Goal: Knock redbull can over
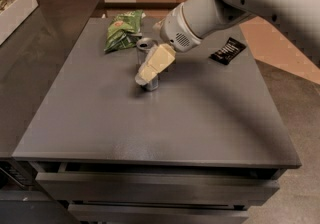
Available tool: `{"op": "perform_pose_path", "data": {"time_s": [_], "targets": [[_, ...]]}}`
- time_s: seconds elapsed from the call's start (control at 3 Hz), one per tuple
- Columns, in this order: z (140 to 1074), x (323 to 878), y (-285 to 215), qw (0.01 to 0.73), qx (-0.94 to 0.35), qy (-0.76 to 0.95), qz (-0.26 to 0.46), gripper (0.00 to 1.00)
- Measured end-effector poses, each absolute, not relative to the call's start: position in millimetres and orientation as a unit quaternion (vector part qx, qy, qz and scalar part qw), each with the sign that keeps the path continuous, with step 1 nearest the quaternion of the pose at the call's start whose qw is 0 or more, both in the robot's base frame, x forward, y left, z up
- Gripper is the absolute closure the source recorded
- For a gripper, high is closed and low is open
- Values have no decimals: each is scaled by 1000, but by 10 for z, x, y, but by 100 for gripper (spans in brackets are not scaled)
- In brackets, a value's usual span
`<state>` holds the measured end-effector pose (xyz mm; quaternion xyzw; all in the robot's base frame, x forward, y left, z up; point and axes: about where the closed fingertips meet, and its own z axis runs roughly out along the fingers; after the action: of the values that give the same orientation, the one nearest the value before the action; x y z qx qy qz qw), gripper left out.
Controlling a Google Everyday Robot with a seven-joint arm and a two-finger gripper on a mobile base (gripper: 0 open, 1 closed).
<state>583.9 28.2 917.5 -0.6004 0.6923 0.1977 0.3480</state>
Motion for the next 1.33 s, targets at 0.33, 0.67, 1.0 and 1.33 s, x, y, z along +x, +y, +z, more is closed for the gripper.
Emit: {"op": "perform_pose_path", "data": {"time_s": [0.33, 0.67, 1.0, 1.33], "targets": [[9060, 5856, 341, 337, -605, 692, 203, 0], [9017, 5862, 329, 334, -600, 697, 207, 17], [9081, 5847, 290, 342, -592, 696, 218, 41], [9194, 5814, 227, 349, -588, 694, 225, 64]]}}
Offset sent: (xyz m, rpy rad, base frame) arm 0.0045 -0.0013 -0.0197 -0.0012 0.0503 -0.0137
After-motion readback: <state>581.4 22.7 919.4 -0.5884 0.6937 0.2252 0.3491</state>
